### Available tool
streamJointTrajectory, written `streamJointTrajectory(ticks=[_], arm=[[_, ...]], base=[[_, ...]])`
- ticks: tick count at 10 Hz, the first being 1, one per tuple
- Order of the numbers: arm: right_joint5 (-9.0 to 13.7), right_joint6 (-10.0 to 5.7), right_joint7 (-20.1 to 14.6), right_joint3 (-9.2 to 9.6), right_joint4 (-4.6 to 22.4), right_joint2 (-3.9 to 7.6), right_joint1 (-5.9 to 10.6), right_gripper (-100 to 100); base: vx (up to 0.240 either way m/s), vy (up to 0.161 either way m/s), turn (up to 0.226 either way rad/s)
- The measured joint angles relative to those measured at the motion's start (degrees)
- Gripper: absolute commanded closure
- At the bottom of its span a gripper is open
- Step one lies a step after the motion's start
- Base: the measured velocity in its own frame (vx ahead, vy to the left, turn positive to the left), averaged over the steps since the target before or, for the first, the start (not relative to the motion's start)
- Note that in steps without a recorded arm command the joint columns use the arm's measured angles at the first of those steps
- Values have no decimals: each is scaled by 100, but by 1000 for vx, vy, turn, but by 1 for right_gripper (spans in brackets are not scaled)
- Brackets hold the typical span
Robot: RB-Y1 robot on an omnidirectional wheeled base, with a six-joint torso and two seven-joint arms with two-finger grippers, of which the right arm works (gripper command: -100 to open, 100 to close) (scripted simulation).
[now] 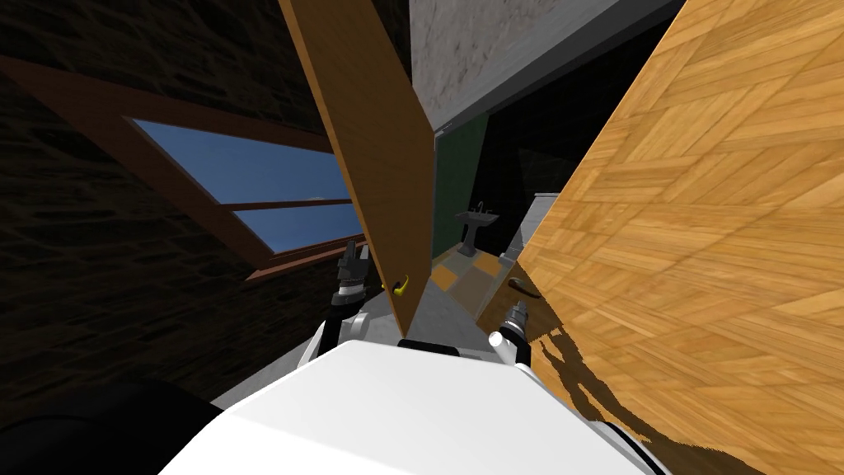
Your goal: Pull the door open
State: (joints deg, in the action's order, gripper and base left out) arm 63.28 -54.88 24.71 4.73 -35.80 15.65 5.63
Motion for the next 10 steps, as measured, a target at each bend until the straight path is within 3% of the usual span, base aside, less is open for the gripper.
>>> streamJointTrajectory(ticks=[10], arm=[[-23,16,35,29,18,-17,42,-100]], base=[[94,-67,-62]])
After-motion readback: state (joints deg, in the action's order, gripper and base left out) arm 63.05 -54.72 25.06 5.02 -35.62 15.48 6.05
